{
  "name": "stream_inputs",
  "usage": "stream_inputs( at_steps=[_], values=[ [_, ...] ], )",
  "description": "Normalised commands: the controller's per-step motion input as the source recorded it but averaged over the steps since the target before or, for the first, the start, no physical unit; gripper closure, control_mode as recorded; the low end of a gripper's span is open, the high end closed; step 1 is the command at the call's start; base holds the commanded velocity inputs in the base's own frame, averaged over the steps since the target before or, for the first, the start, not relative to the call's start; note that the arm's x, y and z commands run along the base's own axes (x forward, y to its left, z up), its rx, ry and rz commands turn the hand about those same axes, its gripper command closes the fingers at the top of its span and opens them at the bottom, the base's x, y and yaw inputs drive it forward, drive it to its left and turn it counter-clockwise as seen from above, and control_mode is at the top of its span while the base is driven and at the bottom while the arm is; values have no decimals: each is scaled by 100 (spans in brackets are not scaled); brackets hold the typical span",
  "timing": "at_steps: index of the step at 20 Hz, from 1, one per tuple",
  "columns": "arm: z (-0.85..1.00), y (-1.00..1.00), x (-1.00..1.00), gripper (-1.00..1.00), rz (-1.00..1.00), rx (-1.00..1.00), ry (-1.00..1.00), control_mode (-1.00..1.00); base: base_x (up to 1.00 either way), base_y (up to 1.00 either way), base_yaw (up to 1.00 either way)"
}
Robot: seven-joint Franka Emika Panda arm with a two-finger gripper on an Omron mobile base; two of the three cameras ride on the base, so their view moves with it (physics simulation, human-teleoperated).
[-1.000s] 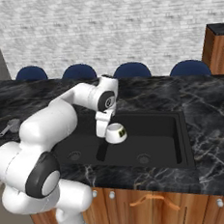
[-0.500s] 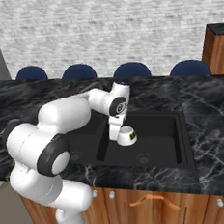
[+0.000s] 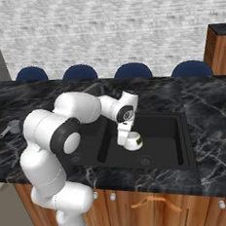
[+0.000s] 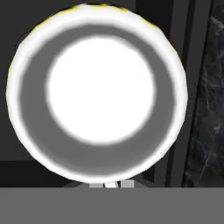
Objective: Move any existing items from the left basin to the right basin for drying. Then move the measuring cup from the counter to the left basin of the sink for washing.
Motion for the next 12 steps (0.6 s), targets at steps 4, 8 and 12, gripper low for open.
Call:
stream_inputs(
  at_steps=[4,8,12],
  values=[
    [-38,-15,36,100,0,2,0,-100,0,0,0],
    [-39,-11,33,100,0,3,0,-100,0,0,0],
    [-42,-5,25,100,1,2,0,-100,0,0,0]
  ],
)
